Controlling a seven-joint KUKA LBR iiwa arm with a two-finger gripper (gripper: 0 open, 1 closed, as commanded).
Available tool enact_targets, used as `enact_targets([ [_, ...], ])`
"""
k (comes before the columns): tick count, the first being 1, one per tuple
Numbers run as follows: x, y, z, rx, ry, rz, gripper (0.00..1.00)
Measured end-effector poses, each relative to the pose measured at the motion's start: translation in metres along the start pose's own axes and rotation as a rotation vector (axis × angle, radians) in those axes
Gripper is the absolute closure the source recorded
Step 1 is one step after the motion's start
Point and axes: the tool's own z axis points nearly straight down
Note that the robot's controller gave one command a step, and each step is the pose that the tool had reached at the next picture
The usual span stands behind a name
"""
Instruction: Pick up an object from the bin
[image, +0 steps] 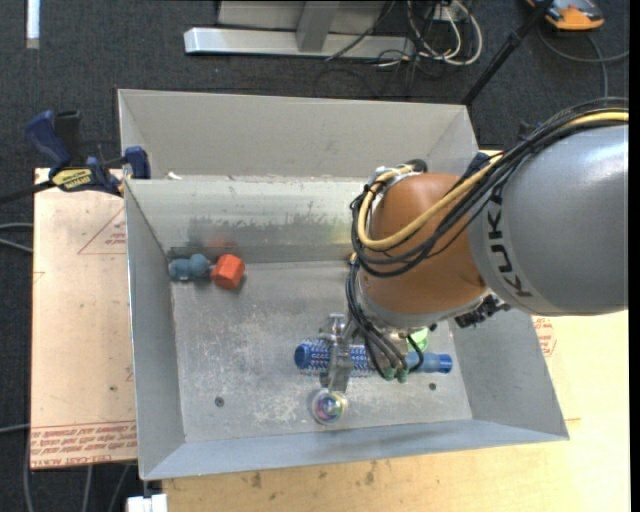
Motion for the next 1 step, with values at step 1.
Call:
enact_targets([
  [1,-0.011,0.0023,-0.0545,0.001,0.0,-0.012,1.0],
])
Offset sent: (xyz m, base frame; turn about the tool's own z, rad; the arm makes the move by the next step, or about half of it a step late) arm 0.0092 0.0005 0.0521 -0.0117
